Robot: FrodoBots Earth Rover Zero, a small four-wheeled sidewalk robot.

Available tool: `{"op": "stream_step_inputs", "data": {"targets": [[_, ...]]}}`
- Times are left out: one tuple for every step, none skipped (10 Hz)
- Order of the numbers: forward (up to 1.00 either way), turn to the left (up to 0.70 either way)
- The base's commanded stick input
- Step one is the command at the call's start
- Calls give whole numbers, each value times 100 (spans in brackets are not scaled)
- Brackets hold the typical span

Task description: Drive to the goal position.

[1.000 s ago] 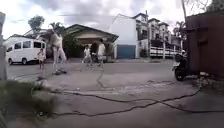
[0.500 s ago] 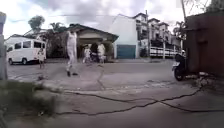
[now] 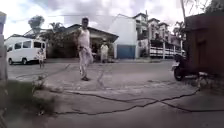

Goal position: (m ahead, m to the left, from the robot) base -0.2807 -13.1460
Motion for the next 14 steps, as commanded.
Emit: {"op": "stream_step_inputs", "data": {"targets": [[-12,0],[-12,0],[-12,0],[-12,0],[-12,0],[-12,0],[-12,0],[-12,0],[-12,0],[-12,0],[-12,0],[-12,0],[-12,0],[-12,0]]}}
